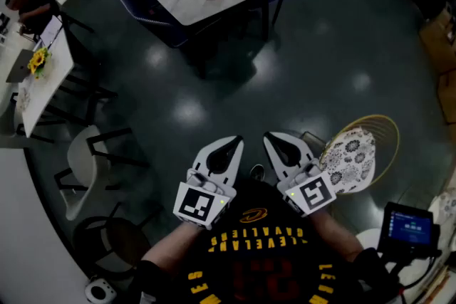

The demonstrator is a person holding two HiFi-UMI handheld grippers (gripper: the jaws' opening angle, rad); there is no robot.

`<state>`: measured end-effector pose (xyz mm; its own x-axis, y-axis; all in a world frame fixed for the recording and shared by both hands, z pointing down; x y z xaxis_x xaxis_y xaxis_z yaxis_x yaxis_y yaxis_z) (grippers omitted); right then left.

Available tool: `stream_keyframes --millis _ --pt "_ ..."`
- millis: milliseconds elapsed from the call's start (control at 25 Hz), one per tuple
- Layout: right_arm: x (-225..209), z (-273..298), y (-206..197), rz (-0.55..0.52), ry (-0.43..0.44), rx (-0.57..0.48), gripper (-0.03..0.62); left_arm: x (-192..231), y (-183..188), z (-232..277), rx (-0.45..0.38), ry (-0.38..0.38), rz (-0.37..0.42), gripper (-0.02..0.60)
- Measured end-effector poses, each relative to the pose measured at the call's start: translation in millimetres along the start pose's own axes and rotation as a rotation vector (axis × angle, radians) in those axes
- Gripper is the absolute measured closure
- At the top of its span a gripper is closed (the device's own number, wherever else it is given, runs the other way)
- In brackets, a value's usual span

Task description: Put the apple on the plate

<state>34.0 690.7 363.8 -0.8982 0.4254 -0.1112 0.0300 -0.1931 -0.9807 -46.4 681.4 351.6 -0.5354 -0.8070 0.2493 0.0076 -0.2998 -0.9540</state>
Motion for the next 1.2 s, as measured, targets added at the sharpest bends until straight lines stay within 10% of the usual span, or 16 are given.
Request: stream_keyframes --millis 1200 --pt "-4 158 16 0.074 -0.078 0.045 0.585 168 32 16 -0.004 -0.036 -0.121 0.58"
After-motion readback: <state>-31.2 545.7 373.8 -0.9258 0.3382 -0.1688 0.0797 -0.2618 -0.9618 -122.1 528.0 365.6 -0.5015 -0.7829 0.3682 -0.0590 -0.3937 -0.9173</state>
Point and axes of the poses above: the fingertips, and each gripper's own axes: z forward along the fingers, x to its left, y out of its top, the point moved 2 cm from there along -z, backward along the fingers, and after that the axes turned 5 degrees about -y, right-handed, at the moved point
